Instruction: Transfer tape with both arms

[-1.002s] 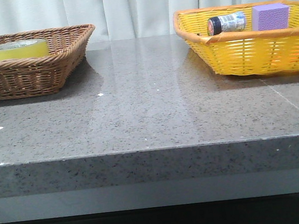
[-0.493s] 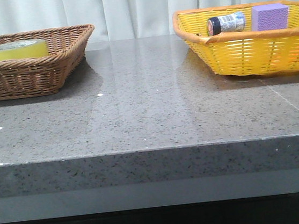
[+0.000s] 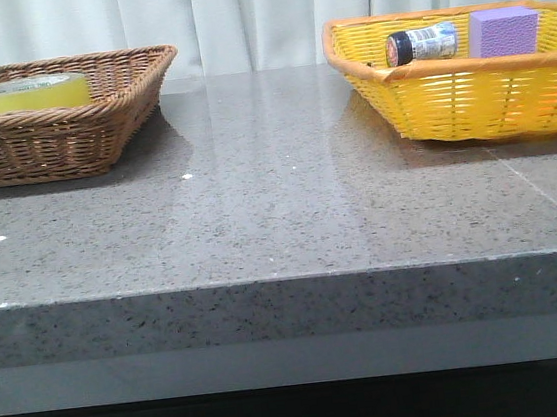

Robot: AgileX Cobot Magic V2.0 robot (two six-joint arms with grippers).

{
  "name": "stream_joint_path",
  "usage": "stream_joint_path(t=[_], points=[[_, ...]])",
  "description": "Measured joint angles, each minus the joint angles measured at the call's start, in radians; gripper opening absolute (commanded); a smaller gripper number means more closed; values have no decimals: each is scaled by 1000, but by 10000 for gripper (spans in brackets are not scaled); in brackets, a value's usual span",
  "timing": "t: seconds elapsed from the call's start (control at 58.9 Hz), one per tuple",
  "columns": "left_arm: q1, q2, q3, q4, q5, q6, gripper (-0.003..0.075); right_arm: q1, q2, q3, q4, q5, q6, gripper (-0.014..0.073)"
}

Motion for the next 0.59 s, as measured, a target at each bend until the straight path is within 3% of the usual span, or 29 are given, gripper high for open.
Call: stream_joint_path(t=[0.442, 0.595], points=[[0, 0, 0, 0, -2, 0, -20, 0, -6, 8, 2, -7, 0, -69], [0, 0, 0, 0, -2, 0, -20, -47, -90, 113, 4, -103, 0, -69]])
